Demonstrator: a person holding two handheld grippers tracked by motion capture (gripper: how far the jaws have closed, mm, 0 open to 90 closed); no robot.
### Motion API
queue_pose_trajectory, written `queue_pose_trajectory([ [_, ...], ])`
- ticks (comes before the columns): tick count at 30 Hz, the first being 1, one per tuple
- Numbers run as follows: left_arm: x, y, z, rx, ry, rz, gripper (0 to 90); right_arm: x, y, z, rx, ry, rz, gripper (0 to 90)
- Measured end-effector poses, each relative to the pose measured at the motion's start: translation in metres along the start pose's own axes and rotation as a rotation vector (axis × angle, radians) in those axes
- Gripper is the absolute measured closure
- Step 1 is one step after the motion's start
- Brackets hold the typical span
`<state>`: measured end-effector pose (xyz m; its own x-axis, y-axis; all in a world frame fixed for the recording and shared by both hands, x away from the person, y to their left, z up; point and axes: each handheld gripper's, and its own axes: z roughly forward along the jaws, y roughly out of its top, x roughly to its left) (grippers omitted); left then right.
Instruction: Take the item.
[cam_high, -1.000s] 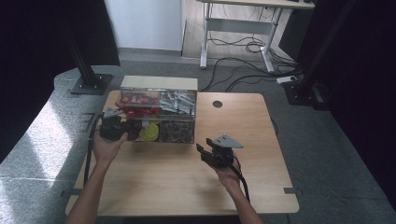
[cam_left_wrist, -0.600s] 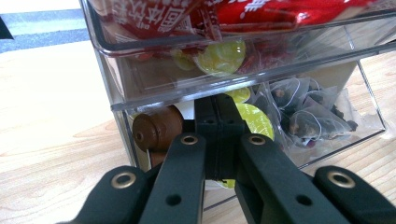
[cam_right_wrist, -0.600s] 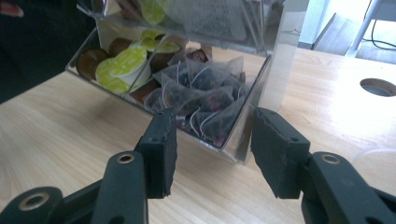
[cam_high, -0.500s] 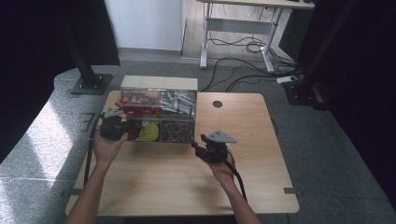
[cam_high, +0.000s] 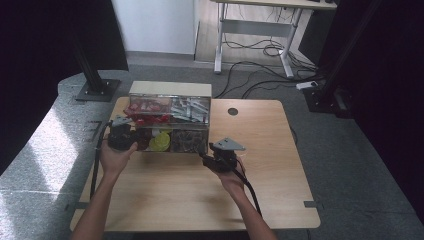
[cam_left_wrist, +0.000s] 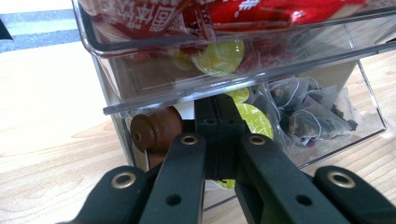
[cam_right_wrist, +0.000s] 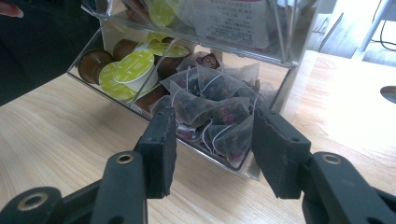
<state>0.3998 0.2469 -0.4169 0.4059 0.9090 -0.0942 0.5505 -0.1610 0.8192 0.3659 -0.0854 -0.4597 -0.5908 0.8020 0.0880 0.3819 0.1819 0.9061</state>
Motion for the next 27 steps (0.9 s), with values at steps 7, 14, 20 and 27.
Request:
queue_pose_trajectory([
  [7, 0.000, -0.001, 0.000, -0.005, -0.001, -0.003, 90.0, 0.001, 0.001, 0.006, 0.009, 0.001, -0.007, 49.6],
  [14, 0.000, -0.001, 0.000, -0.004, -0.003, -0.005, 90.0, 0.004, 0.000, 0.016, 0.015, 0.008, -0.012, 49.9],
  [20, 0.000, -0.001, 0.000, -0.003, -0.003, -0.004, 90.0, 0.005, -0.001, 0.023, 0.019, 0.013, -0.008, 50.6],
  [27, 0.000, -0.001, 0.000, -0.004, -0.004, -0.004, 90.0, 0.004, -0.002, 0.030, 0.027, 0.008, -0.005, 51.0],
])
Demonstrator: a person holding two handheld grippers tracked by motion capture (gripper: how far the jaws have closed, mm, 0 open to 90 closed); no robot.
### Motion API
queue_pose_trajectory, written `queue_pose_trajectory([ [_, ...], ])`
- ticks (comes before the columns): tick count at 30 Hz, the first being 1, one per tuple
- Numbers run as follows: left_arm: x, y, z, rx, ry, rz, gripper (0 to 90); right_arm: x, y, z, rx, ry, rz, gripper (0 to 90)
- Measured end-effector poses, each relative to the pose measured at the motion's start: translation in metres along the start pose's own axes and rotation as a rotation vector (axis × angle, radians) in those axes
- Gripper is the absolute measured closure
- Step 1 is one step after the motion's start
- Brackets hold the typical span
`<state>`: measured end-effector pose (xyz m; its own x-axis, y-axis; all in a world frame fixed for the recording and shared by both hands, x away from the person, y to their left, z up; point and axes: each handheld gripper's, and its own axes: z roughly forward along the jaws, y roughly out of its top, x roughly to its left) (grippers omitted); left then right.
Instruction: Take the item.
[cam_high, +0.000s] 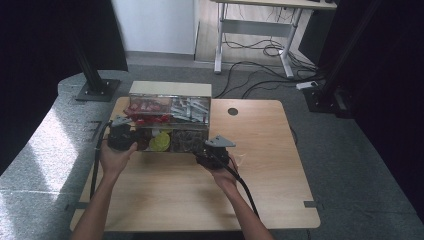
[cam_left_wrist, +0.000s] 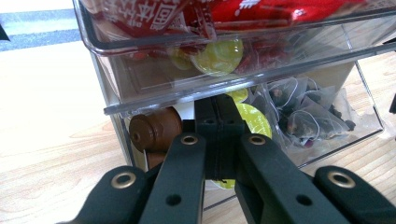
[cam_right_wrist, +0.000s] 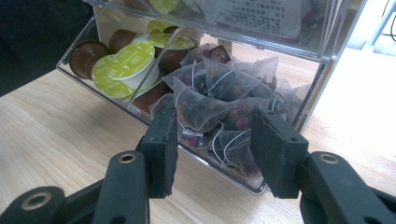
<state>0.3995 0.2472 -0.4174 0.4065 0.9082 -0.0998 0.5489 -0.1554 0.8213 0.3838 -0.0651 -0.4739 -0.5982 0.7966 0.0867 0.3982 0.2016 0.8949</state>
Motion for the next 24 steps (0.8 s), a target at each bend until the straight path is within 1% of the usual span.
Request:
queue_pose_trajectory([
  [7, 0.000, 0.000, 0.000, 0.001, -0.001, 0.000, 90.0, 0.000, -0.001, 0.005, 0.005, -0.001, 0.002, 51.1],
  [11, 0.000, 0.000, 0.000, 0.000, 0.001, 0.001, 90.0, 0.001, -0.001, 0.009, 0.007, -0.003, -0.004, 51.6],
  [12, -0.001, 0.000, 0.001, 0.000, 0.002, 0.002, 90.0, 0.003, -0.002, 0.012, 0.011, -0.013, -0.013, 51.9],
  [24, -0.001, -0.001, 0.001, 0.002, -0.002, 0.003, 90.0, 0.005, -0.003, 0.024, 0.027, -0.008, -0.006, 53.5],
])
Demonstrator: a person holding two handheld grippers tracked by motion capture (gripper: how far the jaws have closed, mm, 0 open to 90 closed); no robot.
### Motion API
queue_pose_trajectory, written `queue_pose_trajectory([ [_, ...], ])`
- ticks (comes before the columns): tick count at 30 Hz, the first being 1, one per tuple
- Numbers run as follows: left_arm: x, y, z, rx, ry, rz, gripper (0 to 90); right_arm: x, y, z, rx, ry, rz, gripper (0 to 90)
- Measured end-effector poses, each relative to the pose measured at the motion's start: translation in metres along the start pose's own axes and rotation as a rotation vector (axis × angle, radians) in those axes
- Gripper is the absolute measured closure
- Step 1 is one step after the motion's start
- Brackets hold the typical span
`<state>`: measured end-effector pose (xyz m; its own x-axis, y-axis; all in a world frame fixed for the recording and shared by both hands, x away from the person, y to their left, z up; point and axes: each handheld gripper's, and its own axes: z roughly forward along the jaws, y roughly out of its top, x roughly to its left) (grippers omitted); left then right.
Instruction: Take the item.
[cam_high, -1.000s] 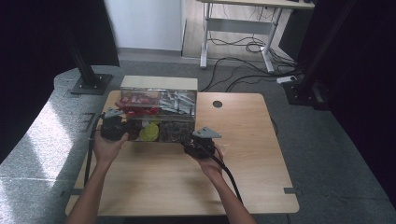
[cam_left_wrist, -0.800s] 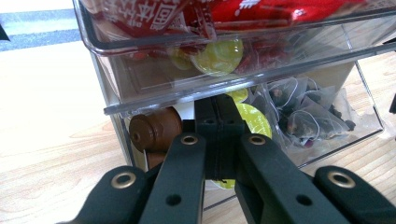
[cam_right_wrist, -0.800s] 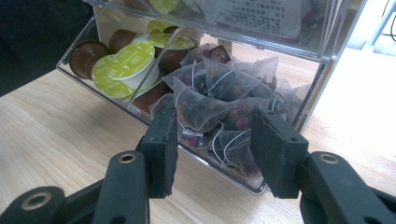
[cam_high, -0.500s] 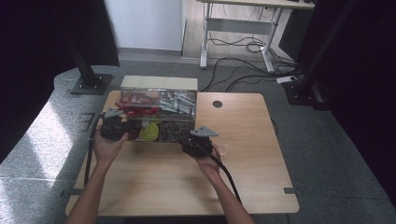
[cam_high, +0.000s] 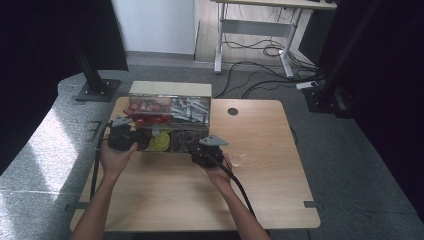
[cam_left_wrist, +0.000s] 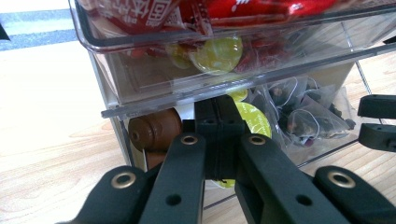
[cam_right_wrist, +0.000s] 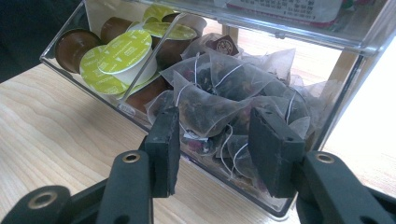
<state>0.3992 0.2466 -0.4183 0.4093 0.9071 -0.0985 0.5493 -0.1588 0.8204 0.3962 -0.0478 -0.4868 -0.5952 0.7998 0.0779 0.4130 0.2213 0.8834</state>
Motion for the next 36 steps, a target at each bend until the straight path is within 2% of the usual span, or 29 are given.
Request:
queue_pose_trajectory([
  [14, 0.000, 0.000, 0.000, 0.001, -0.001, 0.000, 90.0, 0.000, 0.000, 0.012, 0.017, 0.025, 0.010, 60.5],
  [20, 0.000, -0.001, 0.001, -0.004, -0.001, 0.000, 90.0, 0.000, 0.000, 0.017, 0.031, 0.049, 0.005, 75.6],
  [22, 0.000, -0.001, 0.001, -0.004, -0.002, -0.001, 90.0, 0.000, 0.000, 0.018, 0.033, 0.048, -0.007, 83.8],
  [27, 0.000, -0.001, 0.001, -0.004, -0.001, -0.001, 90.0, 0.000, 0.001, 0.015, 0.006, 0.045, -0.021, 88.6],
  [36, -0.001, -0.001, 0.001, -0.004, -0.002, -0.003, 90.0, -0.001, 0.007, 0.006, -0.065, 0.034, -0.041, 88.8],
])
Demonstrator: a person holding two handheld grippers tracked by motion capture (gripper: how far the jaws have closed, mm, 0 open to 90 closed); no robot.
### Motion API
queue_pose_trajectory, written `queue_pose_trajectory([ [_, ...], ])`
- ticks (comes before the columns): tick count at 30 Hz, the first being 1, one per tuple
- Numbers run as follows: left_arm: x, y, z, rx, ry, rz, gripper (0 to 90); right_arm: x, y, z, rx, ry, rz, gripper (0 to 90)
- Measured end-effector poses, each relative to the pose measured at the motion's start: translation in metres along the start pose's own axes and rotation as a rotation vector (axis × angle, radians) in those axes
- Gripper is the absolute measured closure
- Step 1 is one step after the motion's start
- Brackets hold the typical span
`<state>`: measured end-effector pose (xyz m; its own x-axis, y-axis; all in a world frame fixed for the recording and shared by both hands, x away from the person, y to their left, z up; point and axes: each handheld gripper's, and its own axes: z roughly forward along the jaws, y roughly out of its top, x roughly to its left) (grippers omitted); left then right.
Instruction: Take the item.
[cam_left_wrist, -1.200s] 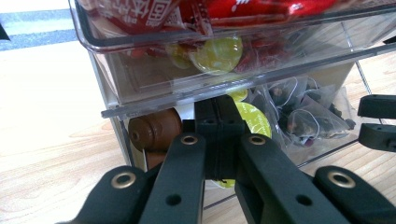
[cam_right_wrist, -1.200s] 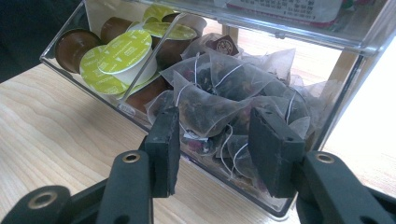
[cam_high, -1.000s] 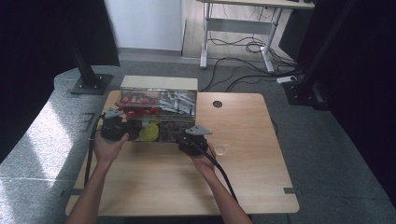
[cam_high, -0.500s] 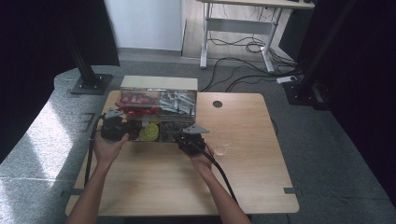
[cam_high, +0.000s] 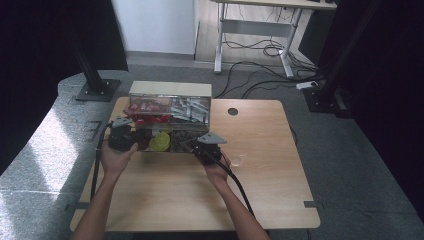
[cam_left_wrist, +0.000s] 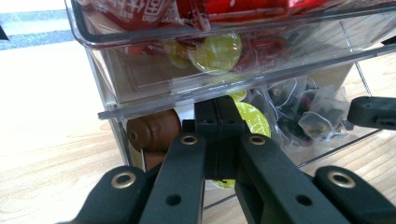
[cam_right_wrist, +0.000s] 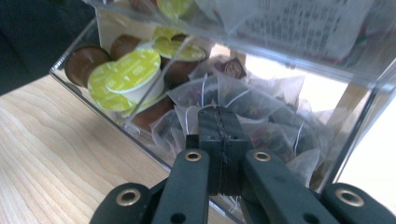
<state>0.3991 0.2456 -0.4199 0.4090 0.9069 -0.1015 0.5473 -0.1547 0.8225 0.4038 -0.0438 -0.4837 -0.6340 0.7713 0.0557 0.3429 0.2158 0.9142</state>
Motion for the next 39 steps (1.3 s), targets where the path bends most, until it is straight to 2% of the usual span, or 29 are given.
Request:
queue_pose_trajectory([
  [10, 0.000, -0.001, 0.000, 0.002, -0.002, -0.001, 90.0, -0.001, 0.008, -0.013, -0.057, -0.003, 0.007, 88.9],
  [39, -0.001, -0.001, 0.001, 0.000, 0.002, 0.000, 90.0, -0.012, 0.012, -0.045, -0.090, -0.015, -0.003, 88.9],
])
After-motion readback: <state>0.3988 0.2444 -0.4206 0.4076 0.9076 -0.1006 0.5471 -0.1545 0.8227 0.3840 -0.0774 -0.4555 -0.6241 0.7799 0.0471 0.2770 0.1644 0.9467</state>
